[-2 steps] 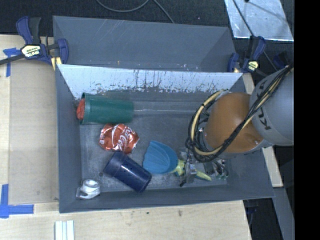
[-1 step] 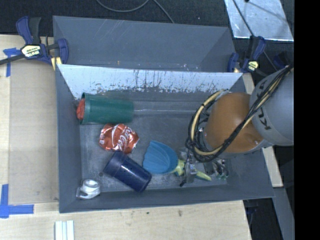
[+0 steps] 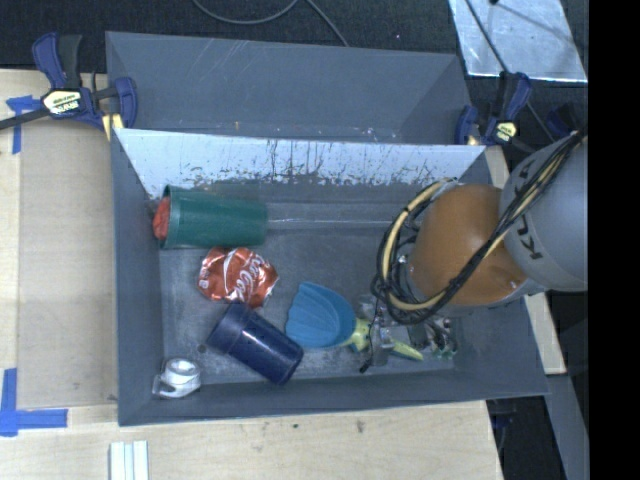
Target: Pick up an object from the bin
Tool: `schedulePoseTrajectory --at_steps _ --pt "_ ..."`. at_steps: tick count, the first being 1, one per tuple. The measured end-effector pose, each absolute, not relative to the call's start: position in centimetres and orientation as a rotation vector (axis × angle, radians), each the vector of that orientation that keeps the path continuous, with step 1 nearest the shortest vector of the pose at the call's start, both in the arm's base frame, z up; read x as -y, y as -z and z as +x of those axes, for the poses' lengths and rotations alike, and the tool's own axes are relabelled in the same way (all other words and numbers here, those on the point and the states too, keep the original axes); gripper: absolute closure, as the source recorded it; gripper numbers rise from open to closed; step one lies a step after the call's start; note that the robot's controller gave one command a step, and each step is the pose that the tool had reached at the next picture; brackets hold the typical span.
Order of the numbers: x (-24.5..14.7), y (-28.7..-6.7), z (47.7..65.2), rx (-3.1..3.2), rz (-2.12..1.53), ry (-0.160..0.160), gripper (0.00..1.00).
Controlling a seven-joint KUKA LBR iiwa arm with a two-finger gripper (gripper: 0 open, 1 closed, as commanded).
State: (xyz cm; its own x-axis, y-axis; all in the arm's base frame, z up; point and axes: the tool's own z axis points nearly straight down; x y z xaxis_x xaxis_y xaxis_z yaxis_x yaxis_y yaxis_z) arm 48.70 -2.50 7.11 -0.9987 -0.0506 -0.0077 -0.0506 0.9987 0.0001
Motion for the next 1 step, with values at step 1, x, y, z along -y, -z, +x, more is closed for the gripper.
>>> schedulePoseTrajectory --at_steps 1 --pt "2.50 -7.28 48.72 -3.131 -0.079 0.000 1.00"
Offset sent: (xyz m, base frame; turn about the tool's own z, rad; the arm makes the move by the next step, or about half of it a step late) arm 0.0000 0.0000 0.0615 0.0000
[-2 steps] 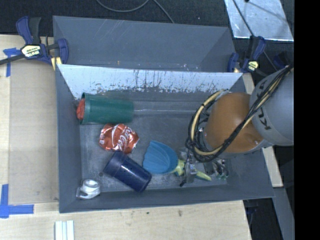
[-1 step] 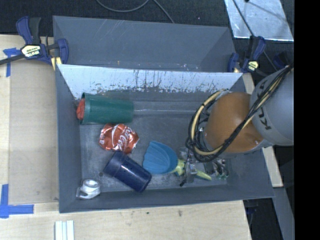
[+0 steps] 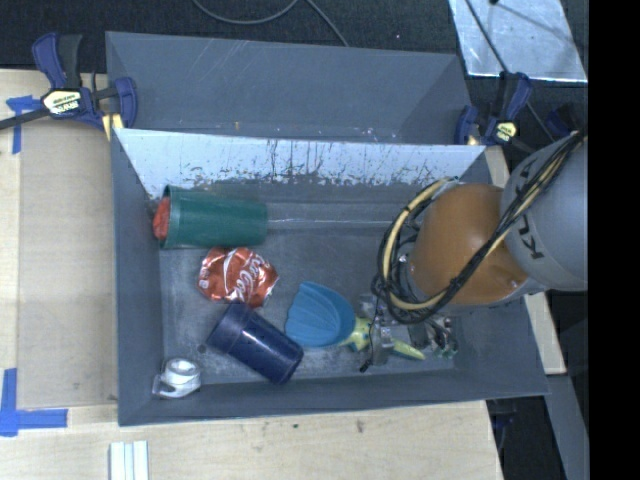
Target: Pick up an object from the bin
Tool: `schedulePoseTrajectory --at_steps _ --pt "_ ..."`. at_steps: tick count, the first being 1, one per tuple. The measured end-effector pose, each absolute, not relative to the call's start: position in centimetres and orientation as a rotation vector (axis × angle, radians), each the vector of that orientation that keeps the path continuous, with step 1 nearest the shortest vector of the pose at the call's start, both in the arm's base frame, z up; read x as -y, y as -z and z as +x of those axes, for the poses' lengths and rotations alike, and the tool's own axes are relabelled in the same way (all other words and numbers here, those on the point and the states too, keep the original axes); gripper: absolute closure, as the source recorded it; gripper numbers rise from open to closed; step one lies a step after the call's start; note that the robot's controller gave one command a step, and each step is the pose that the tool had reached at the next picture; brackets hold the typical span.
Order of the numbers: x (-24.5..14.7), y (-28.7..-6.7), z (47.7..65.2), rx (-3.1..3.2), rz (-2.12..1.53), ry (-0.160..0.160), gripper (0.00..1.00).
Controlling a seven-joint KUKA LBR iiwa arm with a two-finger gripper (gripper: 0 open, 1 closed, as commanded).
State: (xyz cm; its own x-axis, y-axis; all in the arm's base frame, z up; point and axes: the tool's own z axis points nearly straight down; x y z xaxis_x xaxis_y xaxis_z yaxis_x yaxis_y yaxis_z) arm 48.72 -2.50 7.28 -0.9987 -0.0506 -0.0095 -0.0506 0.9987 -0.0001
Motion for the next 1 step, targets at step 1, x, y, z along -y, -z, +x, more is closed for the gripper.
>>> schedulePoseTrajectory --at_steps 1 --pt "2.50 -7.89 48.58 -3.137 -0.079 -0.001 1.00"
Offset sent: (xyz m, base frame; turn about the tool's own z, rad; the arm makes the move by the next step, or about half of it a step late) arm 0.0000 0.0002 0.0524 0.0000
